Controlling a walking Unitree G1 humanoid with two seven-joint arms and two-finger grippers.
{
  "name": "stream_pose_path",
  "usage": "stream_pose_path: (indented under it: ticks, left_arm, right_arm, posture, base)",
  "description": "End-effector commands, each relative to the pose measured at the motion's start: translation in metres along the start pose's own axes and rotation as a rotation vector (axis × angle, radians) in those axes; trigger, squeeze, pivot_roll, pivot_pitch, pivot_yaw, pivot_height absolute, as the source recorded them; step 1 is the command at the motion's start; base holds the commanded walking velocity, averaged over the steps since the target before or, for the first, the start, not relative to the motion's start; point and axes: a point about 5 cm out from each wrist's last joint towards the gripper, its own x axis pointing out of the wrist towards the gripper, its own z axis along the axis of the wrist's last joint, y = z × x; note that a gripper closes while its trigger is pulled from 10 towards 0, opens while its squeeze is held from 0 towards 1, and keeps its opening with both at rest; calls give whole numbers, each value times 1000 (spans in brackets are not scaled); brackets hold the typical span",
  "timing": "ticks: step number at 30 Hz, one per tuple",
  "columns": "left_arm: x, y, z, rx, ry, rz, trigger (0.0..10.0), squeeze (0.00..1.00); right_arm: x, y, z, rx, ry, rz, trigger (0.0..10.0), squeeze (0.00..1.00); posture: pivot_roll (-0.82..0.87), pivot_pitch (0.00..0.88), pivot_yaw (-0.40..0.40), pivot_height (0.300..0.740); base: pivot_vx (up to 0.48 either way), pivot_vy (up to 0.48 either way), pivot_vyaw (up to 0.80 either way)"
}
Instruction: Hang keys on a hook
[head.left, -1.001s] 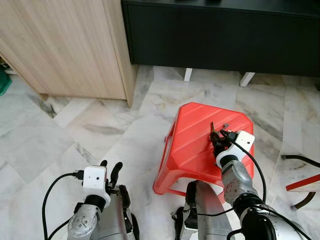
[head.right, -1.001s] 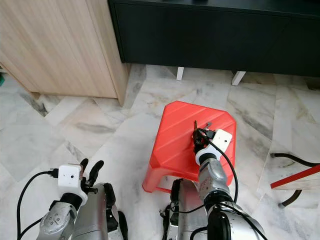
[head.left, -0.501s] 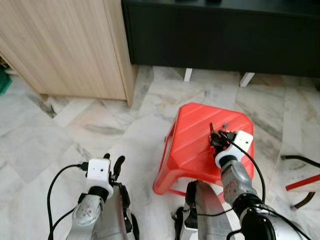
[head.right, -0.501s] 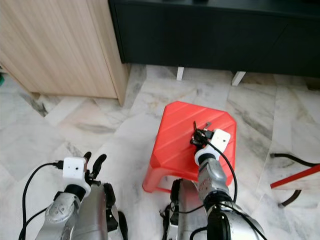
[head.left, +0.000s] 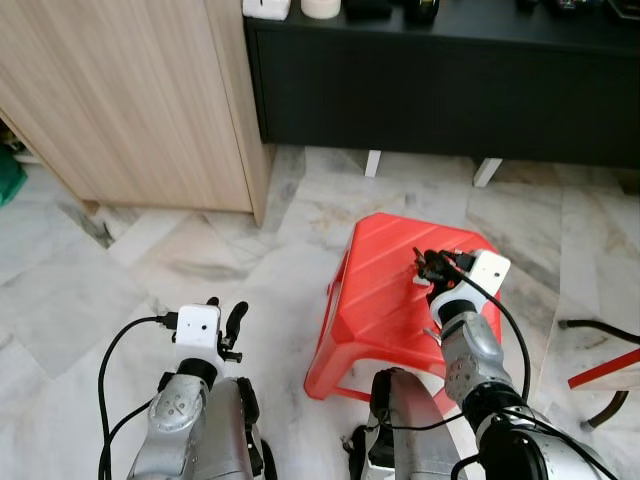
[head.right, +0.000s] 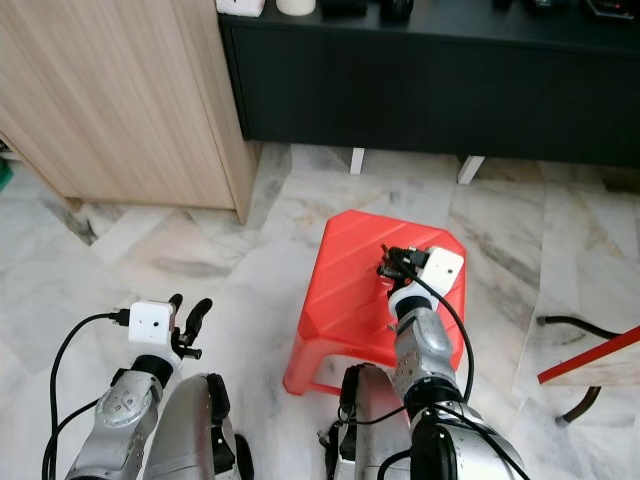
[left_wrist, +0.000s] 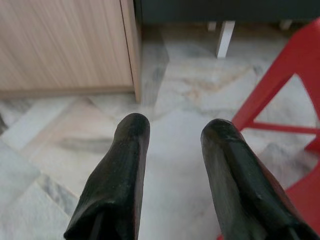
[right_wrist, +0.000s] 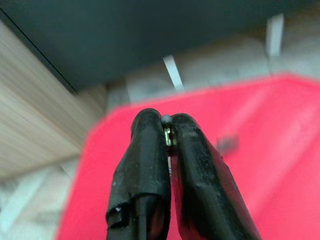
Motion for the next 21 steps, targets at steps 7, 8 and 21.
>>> stream_pose_path:
  ticks: [7, 8, 21]
  left_arm:
    - [1, 11, -10, -10, 24, 34, 10000, 0]
    - [1, 12, -11, -17, 27, 42, 10000, 0]
    - [2, 18, -20, -47, 47, 79, 10000, 0]
  right_arm:
    - [-10, 4, 4, -99, -72, 88, 0, 0]
    - [-13, 3, 3, -111, -72, 94, 0, 0]
    - [-39, -35, -17, -177, 47, -38, 10000, 0]
  posture:
    - [82, 58, -66, 567]
    - [82, 58, -66, 567]
    - [61, 14, -66, 612]
  base:
    - [0, 0, 0]
    - [0, 0, 0]
    - [0, 0, 0]
